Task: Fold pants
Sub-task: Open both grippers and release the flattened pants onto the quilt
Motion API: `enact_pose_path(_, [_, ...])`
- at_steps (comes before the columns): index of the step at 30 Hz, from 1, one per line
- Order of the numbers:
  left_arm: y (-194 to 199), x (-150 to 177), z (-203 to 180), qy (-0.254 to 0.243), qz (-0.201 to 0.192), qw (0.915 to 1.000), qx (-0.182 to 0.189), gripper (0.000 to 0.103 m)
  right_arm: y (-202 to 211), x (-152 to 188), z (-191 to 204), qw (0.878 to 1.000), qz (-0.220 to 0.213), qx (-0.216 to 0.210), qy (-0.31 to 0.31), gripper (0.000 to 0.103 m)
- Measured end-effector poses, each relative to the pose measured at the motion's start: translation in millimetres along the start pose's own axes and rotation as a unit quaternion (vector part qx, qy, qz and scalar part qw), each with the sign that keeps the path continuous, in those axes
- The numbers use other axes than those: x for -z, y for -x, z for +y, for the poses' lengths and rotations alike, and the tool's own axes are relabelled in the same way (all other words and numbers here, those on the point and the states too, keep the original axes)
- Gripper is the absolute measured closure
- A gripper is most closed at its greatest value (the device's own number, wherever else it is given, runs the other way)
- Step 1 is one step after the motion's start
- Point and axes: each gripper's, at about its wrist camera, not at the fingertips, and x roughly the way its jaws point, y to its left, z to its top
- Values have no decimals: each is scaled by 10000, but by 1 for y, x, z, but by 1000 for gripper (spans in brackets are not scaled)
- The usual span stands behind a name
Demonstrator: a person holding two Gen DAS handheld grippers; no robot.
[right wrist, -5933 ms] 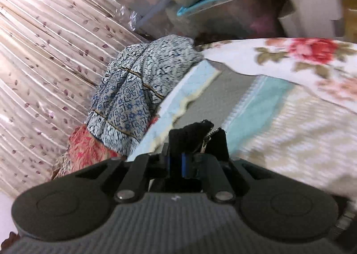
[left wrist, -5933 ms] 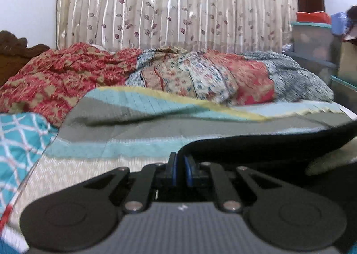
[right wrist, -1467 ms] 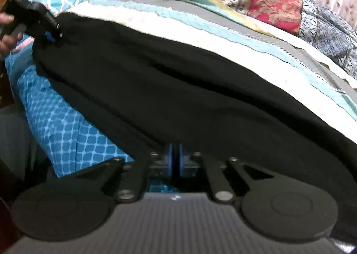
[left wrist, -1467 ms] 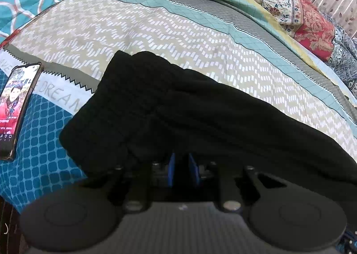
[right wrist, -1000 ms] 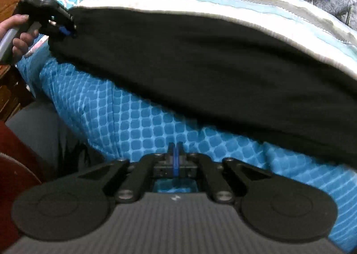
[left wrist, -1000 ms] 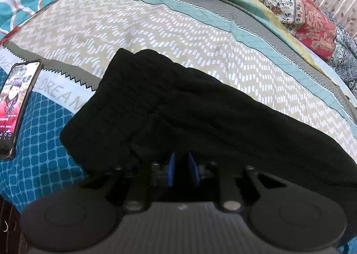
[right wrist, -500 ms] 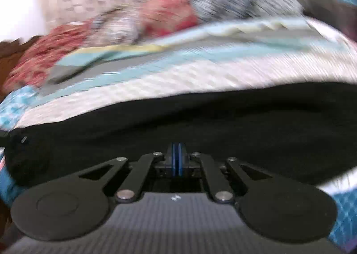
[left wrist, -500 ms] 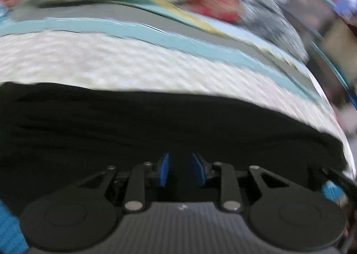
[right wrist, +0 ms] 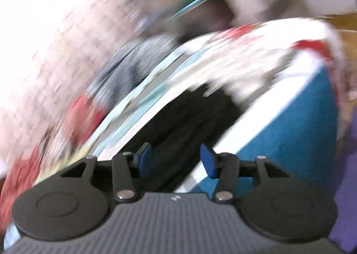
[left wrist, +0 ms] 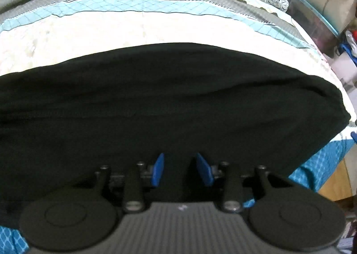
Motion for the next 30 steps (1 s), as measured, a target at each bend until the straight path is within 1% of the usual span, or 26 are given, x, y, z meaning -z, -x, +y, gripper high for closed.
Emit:
enact_pose_path(3, [-2,3,-4,7,91,9999,-52,65,-13,-13,-27,9993,-72,179,-329,50])
enact_pose_path(5, [-4,4,-6,-37,112,9999,-120,64,-21,-14,-38,9981,-40,159,-596,50])
enact_pose_path(7, [-7,2,-9,-31,128,9998,-153,64,-27,-16,-40,9972,-110,-9,-743,50])
enact_pose_path(10, [-6,1,-8,47,153,9998,-152,64,-31,-17,-31,9972,-134,-111,-731,50])
enact_pose_path(11, [-12,-4,-12,72,161,9997,-157,64,-30,-14,-29,9973,-136,-131,-703,50])
enact_pose_path(13, [-13,-4,-11,95,173,9997,-164,64,-36,-13,-27,9980,-102,51,-619,50])
enact_pose_path(17, [-12,-4,-10,101,159,9997,-146,64,-35,-8,-38,9950,-258,74,-962,51])
enact_pose_path(18, [-12,-3,-8,120,157,9997,-141,64,-37,-8,-38,9947,-282,82,-985,53])
enact_pose_path(19, [-12,-2,-7,136,154,9997,-135,64,-39,-8,-36,9952,-266,129,-937,73])
enact_pose_path(20, [-11,-1,-5,149,146,9997,-122,65,-41,-10,-33,9959,-202,209,-857,85])
enact_pose_path(21, [-11,-1,-4,169,130,9997,-99,66,-44,-13,-30,9965,-64,194,-813,85])
enact_pose_path(22, [-9,-1,-3,199,110,9997,-78,66,-44,-16,-25,9968,-55,150,-784,85])
enact_pose_path(24, [-5,0,2,307,54,9995,-10,66,-38,-21,-1,9991,-125,-63,-390,86])
enact_pose_path(26, [1,2,11,503,-22,9987,115,67,-31,-23,36,9990,-82,-366,261,86])
enact_pose_path(27, [4,2,15,610,-72,9979,207,67,-28,-21,56,9964,-3,-538,652,86])
enact_pose_path(28, [7,3,19,697,-129,9971,291,67,-26,-15,80,9910,118,-698,1138,86])
enact_pose_path(29, [10,5,22,751,-176,9964,351,67,-24,-4,103,9818,294,-850,1672,86])
enact_pose_path(30, [13,6,24,803,-235,9956,424,67,-24,10,125,9691,500,-988,2205,86])
